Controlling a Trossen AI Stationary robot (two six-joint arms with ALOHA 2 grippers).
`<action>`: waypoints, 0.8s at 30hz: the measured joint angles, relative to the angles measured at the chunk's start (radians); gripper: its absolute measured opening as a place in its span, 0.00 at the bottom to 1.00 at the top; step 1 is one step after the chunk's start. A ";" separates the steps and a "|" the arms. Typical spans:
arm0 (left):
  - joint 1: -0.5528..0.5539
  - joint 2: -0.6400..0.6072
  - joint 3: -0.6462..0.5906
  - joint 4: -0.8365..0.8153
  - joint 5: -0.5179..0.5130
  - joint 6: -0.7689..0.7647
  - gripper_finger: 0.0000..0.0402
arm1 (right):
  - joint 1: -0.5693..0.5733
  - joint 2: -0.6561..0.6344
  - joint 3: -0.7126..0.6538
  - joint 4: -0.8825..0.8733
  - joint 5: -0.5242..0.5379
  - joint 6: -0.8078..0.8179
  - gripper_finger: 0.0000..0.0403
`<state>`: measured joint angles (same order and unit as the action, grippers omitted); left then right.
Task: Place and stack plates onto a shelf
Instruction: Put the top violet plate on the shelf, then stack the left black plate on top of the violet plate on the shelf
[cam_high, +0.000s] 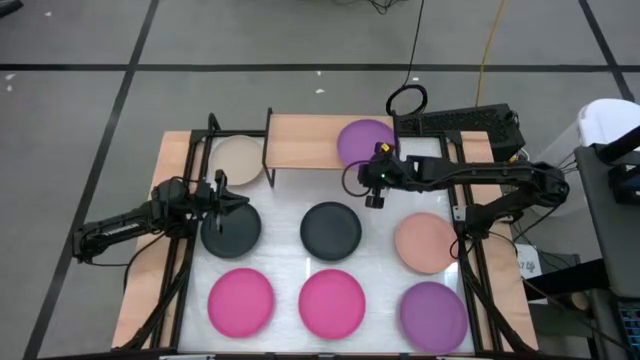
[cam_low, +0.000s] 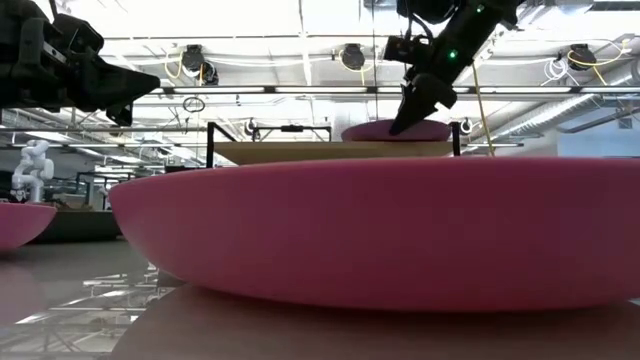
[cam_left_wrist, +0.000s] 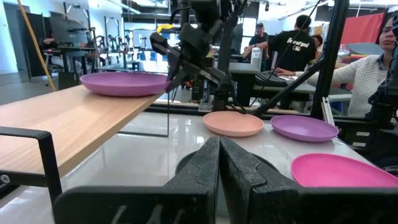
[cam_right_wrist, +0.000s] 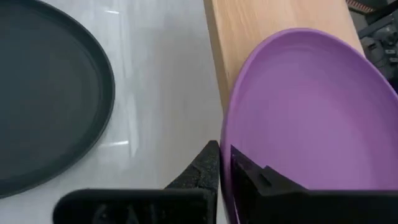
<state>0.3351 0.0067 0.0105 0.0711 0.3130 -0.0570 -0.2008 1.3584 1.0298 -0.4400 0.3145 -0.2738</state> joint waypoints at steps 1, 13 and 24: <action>0.000 0.000 0.000 0.000 0.000 0.000 0.05 | 0.000 0.000 0.000 0.006 -0.003 0.002 0.04; 0.000 0.000 0.000 0.000 0.000 0.000 0.05 | 0.034 -0.010 0.000 0.072 -0.008 -0.018 0.11; 0.000 0.000 0.000 0.053 0.000 0.000 0.05 | 0.146 -0.168 -0.001 0.130 -0.050 -0.007 0.20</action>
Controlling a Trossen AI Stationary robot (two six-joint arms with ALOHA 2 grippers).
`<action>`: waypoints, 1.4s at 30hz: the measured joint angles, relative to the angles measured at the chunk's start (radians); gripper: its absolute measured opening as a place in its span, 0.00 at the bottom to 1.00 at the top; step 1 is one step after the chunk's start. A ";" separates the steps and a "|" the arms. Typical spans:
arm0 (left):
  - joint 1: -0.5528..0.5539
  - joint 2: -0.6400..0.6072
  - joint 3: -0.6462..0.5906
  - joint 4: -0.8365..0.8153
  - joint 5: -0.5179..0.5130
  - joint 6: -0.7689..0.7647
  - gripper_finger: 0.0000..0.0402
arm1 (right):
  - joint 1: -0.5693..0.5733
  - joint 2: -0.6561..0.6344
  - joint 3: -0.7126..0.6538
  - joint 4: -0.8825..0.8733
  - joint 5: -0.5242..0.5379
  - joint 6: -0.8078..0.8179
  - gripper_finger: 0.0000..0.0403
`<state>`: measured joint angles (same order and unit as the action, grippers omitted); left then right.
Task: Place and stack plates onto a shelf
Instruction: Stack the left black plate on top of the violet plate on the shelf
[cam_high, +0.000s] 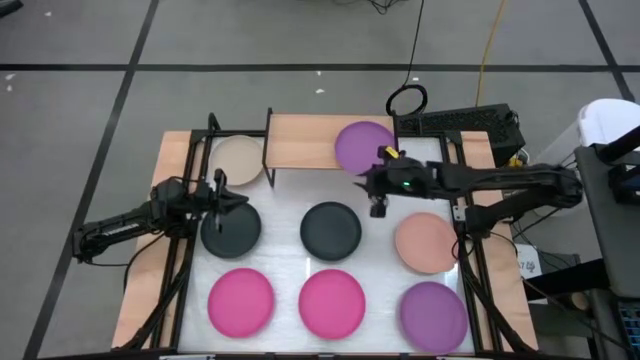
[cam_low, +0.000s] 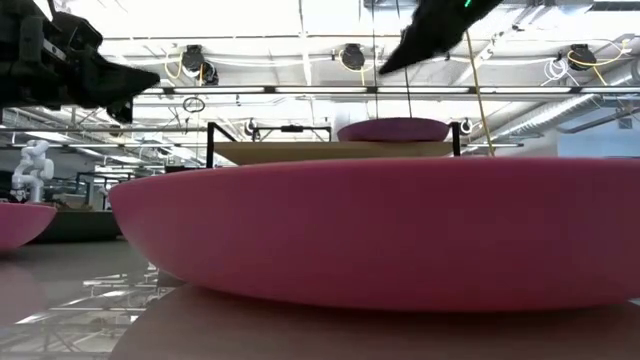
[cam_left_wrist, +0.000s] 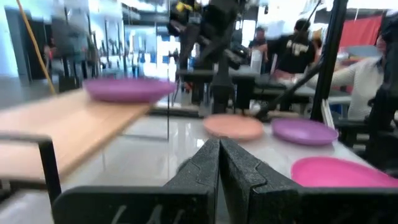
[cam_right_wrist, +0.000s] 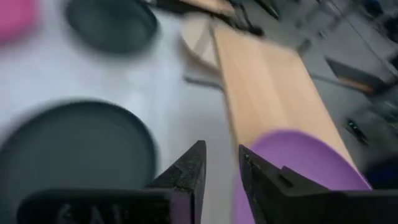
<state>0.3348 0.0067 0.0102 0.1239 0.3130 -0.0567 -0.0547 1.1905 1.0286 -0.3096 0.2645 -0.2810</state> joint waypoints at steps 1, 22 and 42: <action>0.000 0.000 0.000 0.030 0.000 0.000 0.05 | 0.014 -0.023 0.000 0.000 -0.026 0.011 0.21; 0.000 0.000 0.000 0.141 0.000 -0.168 0.05 | 0.289 -0.387 -0.563 0.639 -0.086 0.064 0.21; -0.038 0.152 0.299 -0.031 -0.145 -0.041 0.05 | 0.293 -0.514 -0.663 0.833 -0.082 -0.016 0.21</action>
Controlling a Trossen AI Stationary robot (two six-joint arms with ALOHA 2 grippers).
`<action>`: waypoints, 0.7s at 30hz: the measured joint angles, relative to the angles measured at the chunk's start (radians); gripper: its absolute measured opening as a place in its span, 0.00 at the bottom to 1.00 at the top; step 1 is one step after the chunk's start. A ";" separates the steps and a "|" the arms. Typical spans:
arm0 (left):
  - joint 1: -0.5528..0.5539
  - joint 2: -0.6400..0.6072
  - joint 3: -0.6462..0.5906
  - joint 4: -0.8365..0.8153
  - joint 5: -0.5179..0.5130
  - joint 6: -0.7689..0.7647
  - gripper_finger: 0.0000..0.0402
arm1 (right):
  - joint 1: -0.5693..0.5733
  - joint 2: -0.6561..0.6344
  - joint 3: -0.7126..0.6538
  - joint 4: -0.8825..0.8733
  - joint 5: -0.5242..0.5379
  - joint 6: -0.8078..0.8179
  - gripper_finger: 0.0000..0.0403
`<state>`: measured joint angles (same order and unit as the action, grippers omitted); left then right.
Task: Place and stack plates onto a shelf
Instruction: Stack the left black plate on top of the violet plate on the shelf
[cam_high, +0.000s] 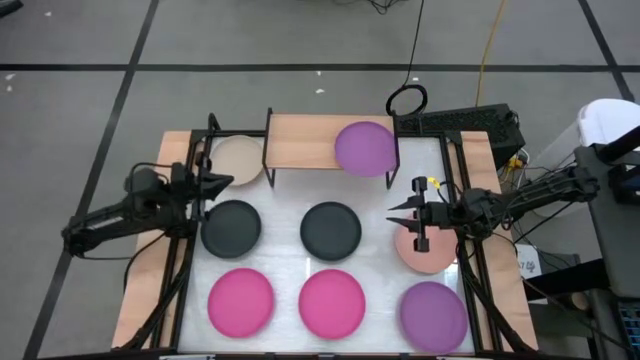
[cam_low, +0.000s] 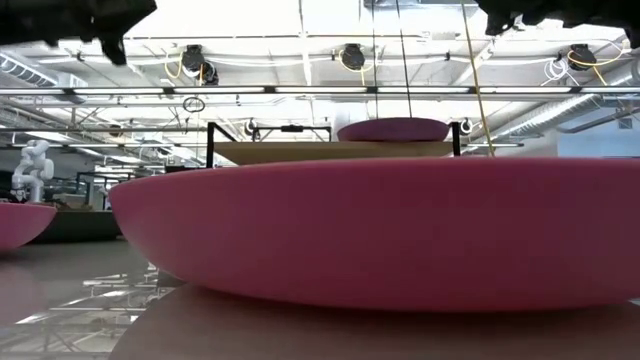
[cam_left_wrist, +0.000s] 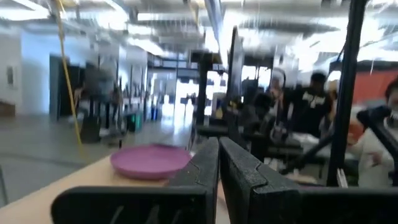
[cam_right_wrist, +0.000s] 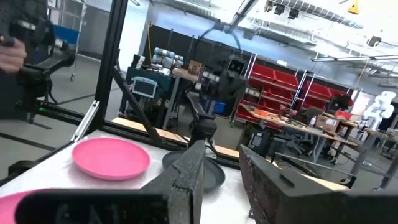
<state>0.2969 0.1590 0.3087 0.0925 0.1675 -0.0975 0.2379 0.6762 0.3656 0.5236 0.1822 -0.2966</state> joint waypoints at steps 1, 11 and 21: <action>-0.007 0.042 0.047 -0.040 -0.015 0.005 0.05 | 0.000 0.000 0.000 -0.001 0.000 -0.002 0.21; -0.116 0.524 0.472 -0.442 -0.202 0.130 0.05 | 0.000 0.001 0.000 -0.006 0.006 -0.011 0.21; -0.283 0.831 0.707 -0.825 -0.316 0.086 0.05 | 0.000 0.001 0.000 -0.047 0.007 0.020 0.21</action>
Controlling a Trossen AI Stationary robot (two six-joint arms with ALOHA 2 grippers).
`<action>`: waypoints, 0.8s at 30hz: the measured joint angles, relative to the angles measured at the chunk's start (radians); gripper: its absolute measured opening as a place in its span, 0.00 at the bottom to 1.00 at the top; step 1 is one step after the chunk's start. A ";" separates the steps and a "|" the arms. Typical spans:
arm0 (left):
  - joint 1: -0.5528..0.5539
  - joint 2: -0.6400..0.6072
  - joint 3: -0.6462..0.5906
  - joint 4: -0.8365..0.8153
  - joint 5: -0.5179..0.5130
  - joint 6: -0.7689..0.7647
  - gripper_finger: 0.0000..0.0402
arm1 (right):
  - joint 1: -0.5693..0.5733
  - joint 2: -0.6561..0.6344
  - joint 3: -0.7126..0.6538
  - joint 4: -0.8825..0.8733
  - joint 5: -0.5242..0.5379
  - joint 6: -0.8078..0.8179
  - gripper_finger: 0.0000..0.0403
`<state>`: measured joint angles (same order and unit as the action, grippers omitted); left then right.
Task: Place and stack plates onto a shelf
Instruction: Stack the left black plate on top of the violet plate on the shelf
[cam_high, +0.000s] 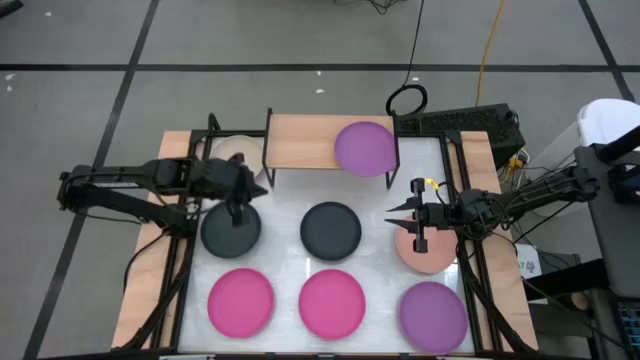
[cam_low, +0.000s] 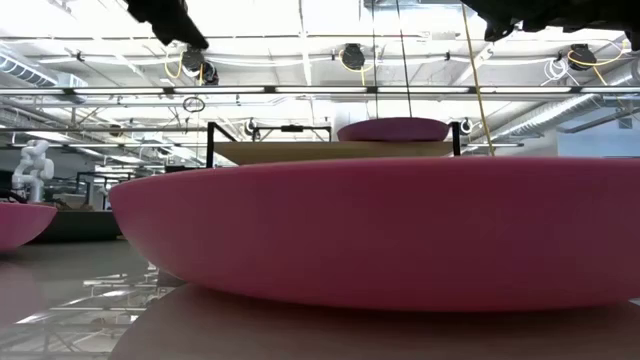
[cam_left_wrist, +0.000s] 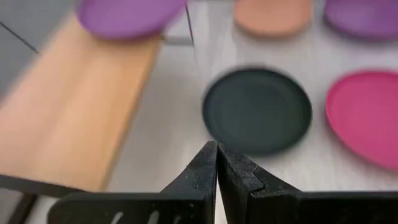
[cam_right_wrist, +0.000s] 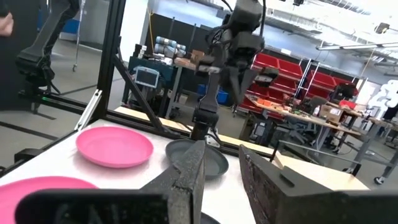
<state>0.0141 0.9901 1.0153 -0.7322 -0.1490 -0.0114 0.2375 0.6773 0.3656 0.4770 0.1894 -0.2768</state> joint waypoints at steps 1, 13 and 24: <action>-0.012 0.017 0.000 -0.021 0.000 -0.020 0.05 | 0.000 0.000 0.000 -0.002 0.000 0.002 0.21; -0.083 0.217 -0.072 -0.214 0.063 -0.239 0.20 | 0.000 0.000 0.000 -0.010 0.000 0.027 0.21; -0.111 0.330 -0.155 -0.152 0.052 -0.567 0.44 | 0.000 0.000 0.000 -0.019 0.000 0.029 0.21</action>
<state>-0.0970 1.3201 0.8600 -0.8841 -0.0971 -0.5783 0.2375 0.6769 0.3657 0.4580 0.1896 -0.2474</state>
